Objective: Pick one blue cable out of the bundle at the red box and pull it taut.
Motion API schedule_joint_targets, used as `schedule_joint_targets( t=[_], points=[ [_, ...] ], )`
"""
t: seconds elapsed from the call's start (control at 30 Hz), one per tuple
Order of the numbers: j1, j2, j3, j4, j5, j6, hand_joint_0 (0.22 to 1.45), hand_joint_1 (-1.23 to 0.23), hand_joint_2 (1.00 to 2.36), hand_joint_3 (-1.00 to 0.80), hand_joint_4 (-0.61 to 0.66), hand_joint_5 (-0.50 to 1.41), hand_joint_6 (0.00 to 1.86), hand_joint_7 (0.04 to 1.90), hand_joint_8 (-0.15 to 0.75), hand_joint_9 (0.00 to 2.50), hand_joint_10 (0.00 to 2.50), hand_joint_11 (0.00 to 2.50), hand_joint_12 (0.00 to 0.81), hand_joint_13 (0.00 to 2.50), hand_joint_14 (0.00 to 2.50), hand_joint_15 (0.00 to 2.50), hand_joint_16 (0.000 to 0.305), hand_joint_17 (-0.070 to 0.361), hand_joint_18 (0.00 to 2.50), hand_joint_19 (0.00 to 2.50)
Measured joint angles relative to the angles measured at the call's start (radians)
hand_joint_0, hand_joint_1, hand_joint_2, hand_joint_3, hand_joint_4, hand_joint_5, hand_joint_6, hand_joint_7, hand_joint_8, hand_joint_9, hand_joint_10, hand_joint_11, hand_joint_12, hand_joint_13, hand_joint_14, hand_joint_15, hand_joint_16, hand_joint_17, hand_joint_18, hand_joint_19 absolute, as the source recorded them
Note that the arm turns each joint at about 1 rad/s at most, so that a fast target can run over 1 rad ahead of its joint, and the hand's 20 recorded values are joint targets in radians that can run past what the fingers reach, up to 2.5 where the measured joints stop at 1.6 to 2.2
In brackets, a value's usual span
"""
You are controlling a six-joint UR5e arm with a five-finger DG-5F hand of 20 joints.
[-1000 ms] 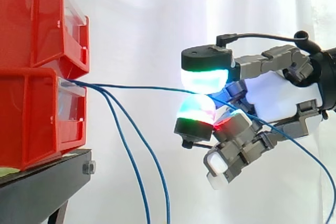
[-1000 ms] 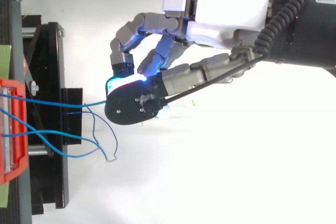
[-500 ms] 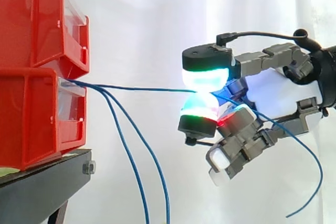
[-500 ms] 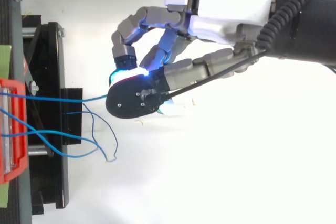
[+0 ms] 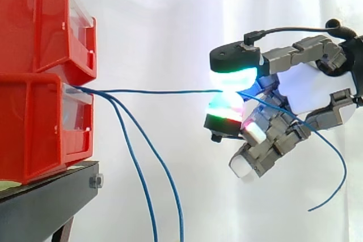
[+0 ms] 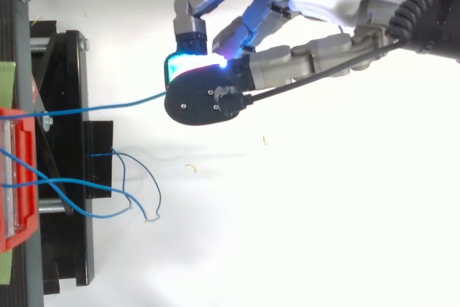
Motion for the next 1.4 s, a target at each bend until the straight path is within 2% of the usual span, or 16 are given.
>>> schedule_joint_targets(
  t=[0.53,0.9,1.1,1.4],
  points=[
    [0.005,0.000,-0.001,0.003,0.004,-0.009,0.67,-0.86,1.02,0.01,0.04,-0.14,0.90,1.32,0.355,0.69,0.01,0.52,0.383,0.47,0.01,0.27,0.059,0.133,0.41,0.24],
    [0.009,0.000,-0.002,0.003,0.004,-0.005,0.68,-0.87,1.02,-0.07,0.11,-0.15,0.91,1.34,0.354,0.72,0.02,0.59,0.379,0.48,0.01,0.29,0.057,0.129,0.41,0.26],
    [0.011,0.000,-0.003,0.002,0.004,0.039,0.69,-0.88,1.02,-0.14,0.14,-0.15,0.91,1.31,0.358,0.73,0.01,0.62,0.380,0.48,0.01,0.29,0.057,0.129,0.41,0.25],
    [0.016,0.000,-0.005,-0.010,0.004,0.112,0.70,-0.86,1.02,-0.18,0.12,-0.16,0.92,1.26,0.373,0.86,0.02,0.91,0.385,0.50,0.01,0.31,0.057,0.129,0.42,0.26]
  ],
)
